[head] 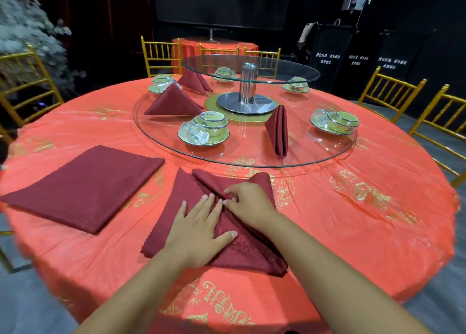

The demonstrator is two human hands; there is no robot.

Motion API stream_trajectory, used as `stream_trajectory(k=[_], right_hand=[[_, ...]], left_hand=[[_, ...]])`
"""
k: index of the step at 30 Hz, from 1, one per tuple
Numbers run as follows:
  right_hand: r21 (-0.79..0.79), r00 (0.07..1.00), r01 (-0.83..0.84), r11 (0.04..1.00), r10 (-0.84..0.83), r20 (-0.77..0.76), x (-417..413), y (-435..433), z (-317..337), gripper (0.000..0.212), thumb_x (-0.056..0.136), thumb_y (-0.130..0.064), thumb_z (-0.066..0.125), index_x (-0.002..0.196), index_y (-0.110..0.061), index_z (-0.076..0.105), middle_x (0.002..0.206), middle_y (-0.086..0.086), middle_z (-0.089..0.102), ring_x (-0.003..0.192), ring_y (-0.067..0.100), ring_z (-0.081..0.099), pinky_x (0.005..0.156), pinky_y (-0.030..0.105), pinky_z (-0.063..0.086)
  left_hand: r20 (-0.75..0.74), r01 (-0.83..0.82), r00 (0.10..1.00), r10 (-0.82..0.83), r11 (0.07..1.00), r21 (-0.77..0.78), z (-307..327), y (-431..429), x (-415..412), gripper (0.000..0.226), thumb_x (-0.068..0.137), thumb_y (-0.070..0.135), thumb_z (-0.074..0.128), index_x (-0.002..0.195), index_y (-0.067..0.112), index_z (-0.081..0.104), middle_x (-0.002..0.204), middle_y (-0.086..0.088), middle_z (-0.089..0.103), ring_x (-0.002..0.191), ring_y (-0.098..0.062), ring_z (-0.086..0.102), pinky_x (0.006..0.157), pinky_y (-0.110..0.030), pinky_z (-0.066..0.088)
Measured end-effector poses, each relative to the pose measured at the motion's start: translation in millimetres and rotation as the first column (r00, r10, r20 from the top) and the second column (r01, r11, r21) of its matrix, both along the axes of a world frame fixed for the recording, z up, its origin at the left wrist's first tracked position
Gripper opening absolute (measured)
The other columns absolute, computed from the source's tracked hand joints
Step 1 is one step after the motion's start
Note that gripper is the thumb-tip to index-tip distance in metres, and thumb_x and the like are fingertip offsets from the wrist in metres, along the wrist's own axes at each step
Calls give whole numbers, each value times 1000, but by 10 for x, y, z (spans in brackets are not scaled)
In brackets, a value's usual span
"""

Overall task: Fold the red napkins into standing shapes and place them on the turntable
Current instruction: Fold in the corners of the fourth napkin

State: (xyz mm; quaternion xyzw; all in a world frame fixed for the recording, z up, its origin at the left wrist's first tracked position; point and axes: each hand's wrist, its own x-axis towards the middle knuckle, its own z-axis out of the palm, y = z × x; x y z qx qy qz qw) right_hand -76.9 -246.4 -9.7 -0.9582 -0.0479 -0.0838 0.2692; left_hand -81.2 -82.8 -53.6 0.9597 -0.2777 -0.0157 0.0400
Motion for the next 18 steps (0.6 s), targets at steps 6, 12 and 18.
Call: stream_trajectory(k=[6,12,18], right_hand=[[185,989,-111,976,127,-78,12,14,23,24,92,-13,53,109,-13,69,82,-2,70,67,5,65,70,12,45],[407,986,-31,913,94,-135,-121,-202,88,23,93,-7,52,112,-10,64,92,3,70,80,12,69,81,26,53],[-15,986,79,997,-76,151,-530,-536,-44,15,82,-26,68,96,-20,69,90,-4,61,88,14,57,80,30,44]], left_hand=[[26,-16,1000,17,998,-64,-8,10,-18,92,76,81,4,139,24,-33,155,3,-26,144,-9,-20,118,-44,-10],[33,0,999,1,1000,-22,-21,9,-12,90,71,82,-5,150,37,-10,155,-2,-29,145,-15,-20,118,-47,-9],[5,-10,1000,10,1000,-13,-42,4,9,90,70,83,-6,149,40,-8,159,1,-19,145,-12,-19,117,-46,-11]])
